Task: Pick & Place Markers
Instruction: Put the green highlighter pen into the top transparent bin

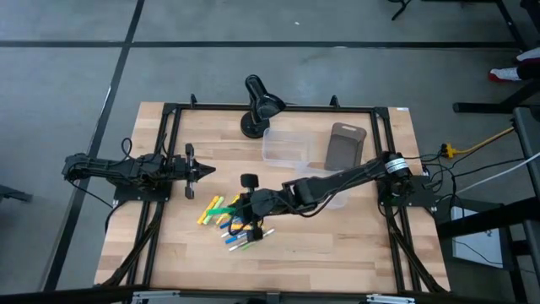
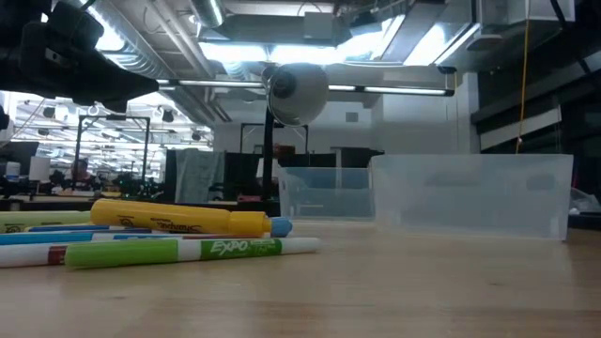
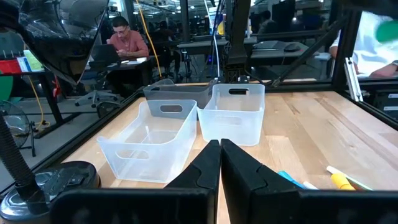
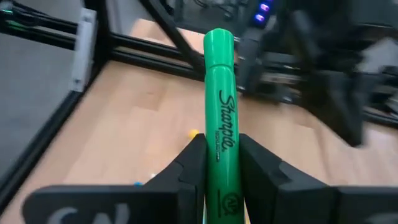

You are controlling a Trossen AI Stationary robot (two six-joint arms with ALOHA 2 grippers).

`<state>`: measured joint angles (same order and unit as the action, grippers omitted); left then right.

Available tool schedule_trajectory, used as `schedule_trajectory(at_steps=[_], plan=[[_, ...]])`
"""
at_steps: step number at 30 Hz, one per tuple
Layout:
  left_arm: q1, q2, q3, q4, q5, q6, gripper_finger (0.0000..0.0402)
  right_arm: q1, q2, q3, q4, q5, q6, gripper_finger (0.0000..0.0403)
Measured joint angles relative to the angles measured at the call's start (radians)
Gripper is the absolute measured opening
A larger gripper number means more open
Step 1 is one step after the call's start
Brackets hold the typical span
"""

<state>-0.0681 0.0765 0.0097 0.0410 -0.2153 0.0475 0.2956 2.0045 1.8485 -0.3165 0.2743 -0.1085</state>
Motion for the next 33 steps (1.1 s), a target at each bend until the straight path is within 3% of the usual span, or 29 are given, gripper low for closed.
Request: schedule_trajectory(at_steps=[8,18,33], plan=[[0.0,0.0,0.0,0.0,0.0,0.0,0.0006,-0.011,0.0,0.126,-0.251,0.192,-0.004,0.0072],[0.0,0.0,0.0,0.0,0.0,0.0,0.001,-0.056,0.0,0.167,-0.475,0.411,-0.006,0.0073],[0.0,0.0,0.0,0.0,0.0,0.0,0.0008,-0.155,0.0,0.167,-0.776,0.452,0.196,0.008]])
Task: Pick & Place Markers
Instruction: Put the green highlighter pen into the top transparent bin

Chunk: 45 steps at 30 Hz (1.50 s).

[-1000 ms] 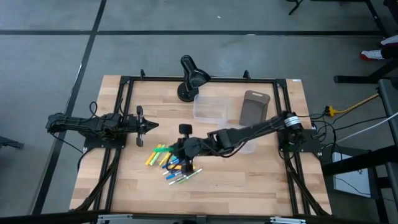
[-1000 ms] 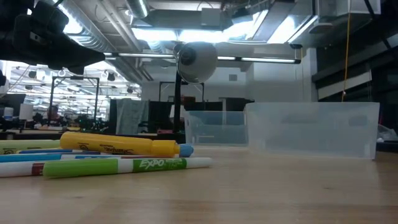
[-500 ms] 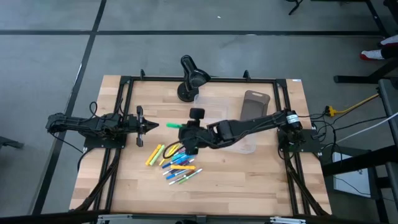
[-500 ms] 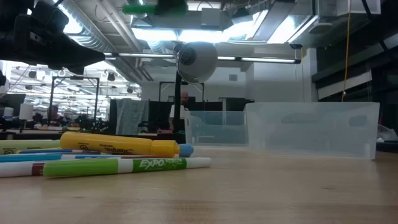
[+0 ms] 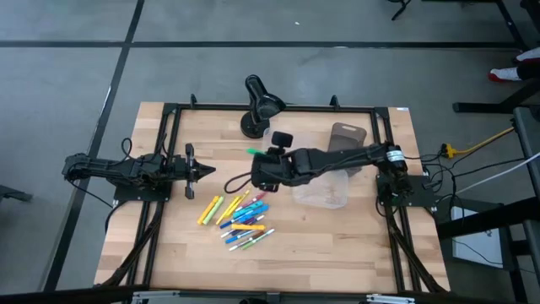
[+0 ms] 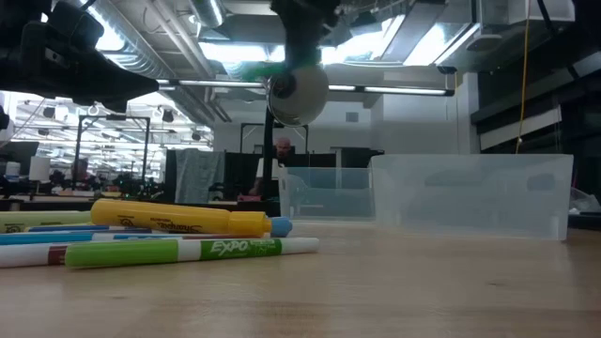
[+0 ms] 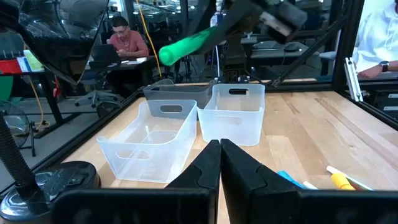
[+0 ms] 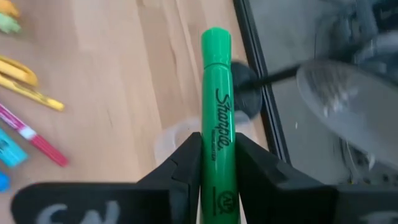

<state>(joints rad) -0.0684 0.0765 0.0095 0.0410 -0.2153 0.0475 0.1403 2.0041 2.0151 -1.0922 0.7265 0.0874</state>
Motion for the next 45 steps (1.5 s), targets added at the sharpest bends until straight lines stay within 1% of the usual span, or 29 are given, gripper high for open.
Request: schedule_trajectory(at_steps=[5,9,15,19,24,30,36,39,45], plan=[[0.0,0.0,0.0,0.0,0.0,0.0,0.0006,-0.026,0.0,0.0,-0.118,-0.003,0.083,0.0073],[0.0,0.0,0.0,0.0,0.0,0.0,0.0006,-0.042,0.0,-0.001,-0.193,-0.003,0.14,0.0076],[0.0,0.0,0.0,0.0,0.0,0.0,0.0008,-0.061,0.0,-0.003,-0.273,-0.011,0.182,0.0076],[0.0,0.0,0.0,0.0,0.0,0.0,0.0006,-0.074,0.0,-0.03,-0.294,-0.021,0.196,0.0074],[0.0,0.0,0.0,0.0,0.0,0.0,0.0006,-0.087,0.0,-0.097,-0.293,-0.022,0.194,0.008],[0.0,0.0,0.0,0.0,0.0,0.0,0.0008,-0.102,0.0,-0.162,-0.297,-0.022,0.19,0.0073],[0.0,0.0,0.0,0.0,0.0,0.0,0.0006,-0.136,0.0,-0.212,-0.301,-0.023,0.163,0.0083],[0.0,0.0,0.0,0.0,0.0,0.0,0.0006,-0.154,-0.001,-0.231,-0.31,-0.022,0.159,0.0075],[0.0,0.0,0.0,0.0,0.0,0.0,0.0008,-0.193,-0.056,-0.309,-0.312,-0.028,0.179,0.0072]])
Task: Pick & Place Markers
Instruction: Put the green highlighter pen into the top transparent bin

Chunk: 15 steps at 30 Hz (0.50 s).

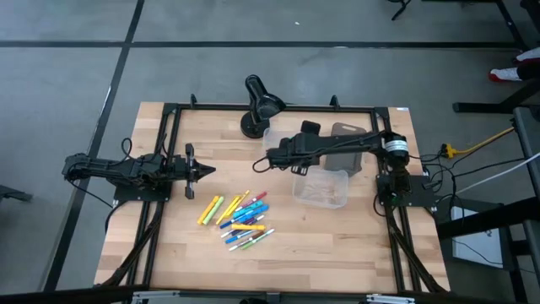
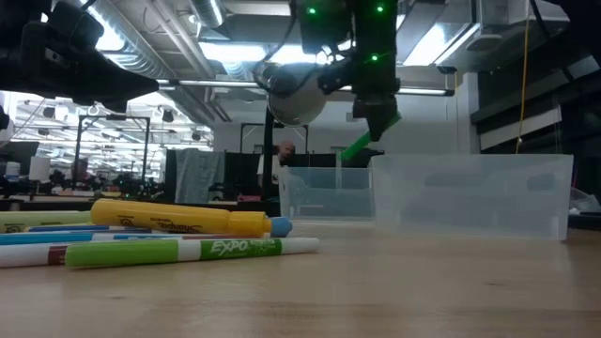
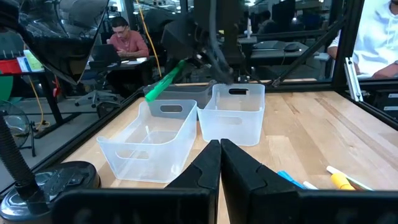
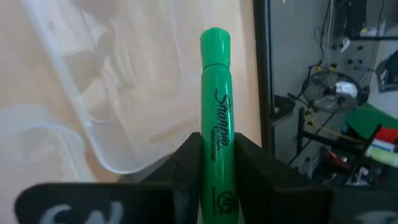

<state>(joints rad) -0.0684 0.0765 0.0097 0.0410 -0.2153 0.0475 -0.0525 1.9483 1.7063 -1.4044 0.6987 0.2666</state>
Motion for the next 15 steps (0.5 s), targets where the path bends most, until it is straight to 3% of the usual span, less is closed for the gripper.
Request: schedule_trajectory(at_steps=[5,15], plan=[[0.0,0.0,0.0,0.0,0.0,0.0,0.0006,-0.031,-0.071,-0.121,0.101,-0.004,0.009,0.0076],[0.0,0.0,0.0,0.0,0.0,0.0,0.0008,-0.105,-0.2,-0.372,0.495,-0.147,-0.131,0.0075]])
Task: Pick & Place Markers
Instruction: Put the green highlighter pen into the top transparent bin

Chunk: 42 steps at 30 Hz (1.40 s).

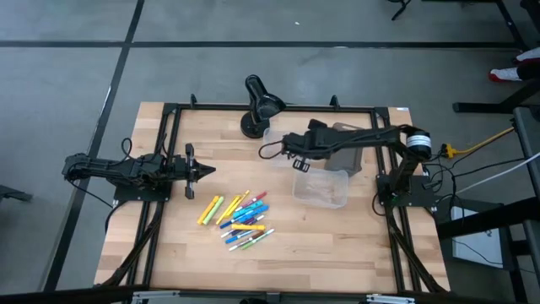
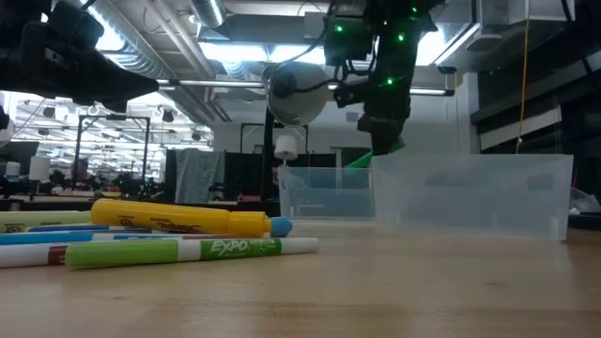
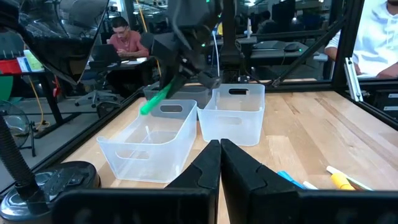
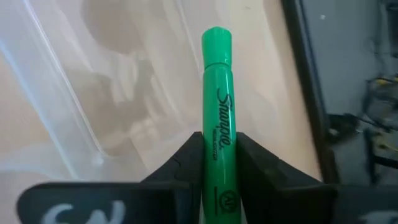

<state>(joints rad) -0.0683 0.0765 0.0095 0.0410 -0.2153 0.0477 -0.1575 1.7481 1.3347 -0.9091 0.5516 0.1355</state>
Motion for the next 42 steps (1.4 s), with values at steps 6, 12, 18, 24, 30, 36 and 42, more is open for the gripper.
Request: schedule_trajectory(at_steps=[6,12,18,24,30,36,42], plan=[[0.0,0.0,0.0,0.0,0.0,0.0,0.0006,-0.034,0.0,-0.059,0.149,-0.091,-0.055,0.0072],[0.0,0.0,0.0,0.0,0.0,0.0,0.0006,-0.045,0.0,-0.106,0.267,-0.137,-0.087,0.0075],[0.0,0.0,0.0,0.0,0.0,0.0,0.0008,-0.045,0.0,-0.112,0.303,-0.167,-0.091,0.0074],[0.0,0.0,0.0,0.0,0.0,0.0,0.0006,-0.045,0.0,-0.112,0.347,-0.209,-0.114,0.0073],[0.0,0.0,0.0,0.0,0.0,0.0,0.0007,-0.046,0.0,-0.112,0.38,-0.215,-0.116,0.0081],[0.0,0.0,0.0,0.0,0.0,0.0,0.0006,-0.045,0.0,-0.112,0.42,-0.215,-0.11,0.0088],[0.0,0.0,0.0,0.0,0.0,0.0,0.0006,-0.045,0.0,-0.112,0.473,-0.215,-0.081,0.0104]])
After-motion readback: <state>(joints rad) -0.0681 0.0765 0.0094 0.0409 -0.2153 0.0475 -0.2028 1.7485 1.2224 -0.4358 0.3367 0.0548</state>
